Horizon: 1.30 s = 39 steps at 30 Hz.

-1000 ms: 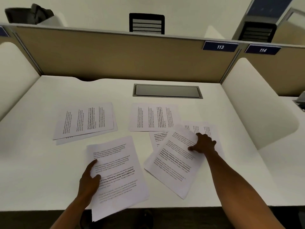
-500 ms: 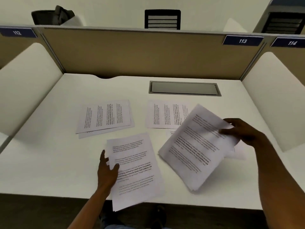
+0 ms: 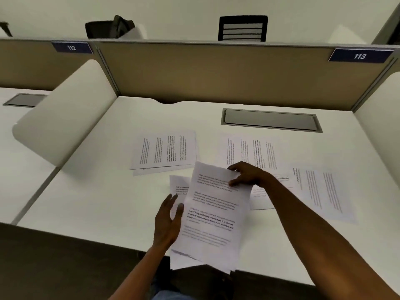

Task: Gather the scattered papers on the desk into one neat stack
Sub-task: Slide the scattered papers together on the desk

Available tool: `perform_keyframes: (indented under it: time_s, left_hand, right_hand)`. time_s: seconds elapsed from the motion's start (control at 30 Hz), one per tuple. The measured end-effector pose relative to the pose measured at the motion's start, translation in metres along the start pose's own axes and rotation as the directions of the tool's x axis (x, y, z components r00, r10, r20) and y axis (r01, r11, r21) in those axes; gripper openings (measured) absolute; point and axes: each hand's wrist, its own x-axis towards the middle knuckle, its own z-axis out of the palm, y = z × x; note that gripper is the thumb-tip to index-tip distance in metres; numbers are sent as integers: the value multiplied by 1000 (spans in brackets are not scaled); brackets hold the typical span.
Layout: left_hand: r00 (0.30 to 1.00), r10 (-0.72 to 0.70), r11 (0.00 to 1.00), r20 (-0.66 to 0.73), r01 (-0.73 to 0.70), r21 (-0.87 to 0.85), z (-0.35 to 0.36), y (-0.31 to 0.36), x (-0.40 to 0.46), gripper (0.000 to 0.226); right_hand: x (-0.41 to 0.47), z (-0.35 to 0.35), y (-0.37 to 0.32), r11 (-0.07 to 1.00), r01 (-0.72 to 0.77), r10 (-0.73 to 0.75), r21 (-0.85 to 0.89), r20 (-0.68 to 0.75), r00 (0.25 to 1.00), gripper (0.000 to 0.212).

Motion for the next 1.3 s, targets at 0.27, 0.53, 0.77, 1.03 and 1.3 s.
perform_keyframes:
  time_s: [0.27, 0.53, 0.77, 1.03, 1.3]
  left_hand:
    - [992, 71, 973, 101, -91, 211, 16, -13, -9, 67]
    - [998, 23, 970, 62, -37, 239, 11, -34, -3, 50]
    - [998, -13, 991, 61, 4, 133, 9, -44, -2, 57]
    - [995, -34, 995, 91, 25, 101, 8, -36, -5, 66]
    - [997, -65, 996, 37, 63, 65, 4, -18, 10, 54]
  right_hand:
    - [49, 55, -40, 822, 92, -172, -562, -92, 981, 49]
    - [36, 84, -18, 853, 82, -278, -515, -317, 907, 67]
    - [-21, 113, 30, 994, -99, 41, -53, -648, 761, 61]
    - [-64, 172, 38, 958, -210, 94, -195, -479, 873, 63]
    - [-40, 158, 27, 934, -165, 25, -318, -402, 915, 66]
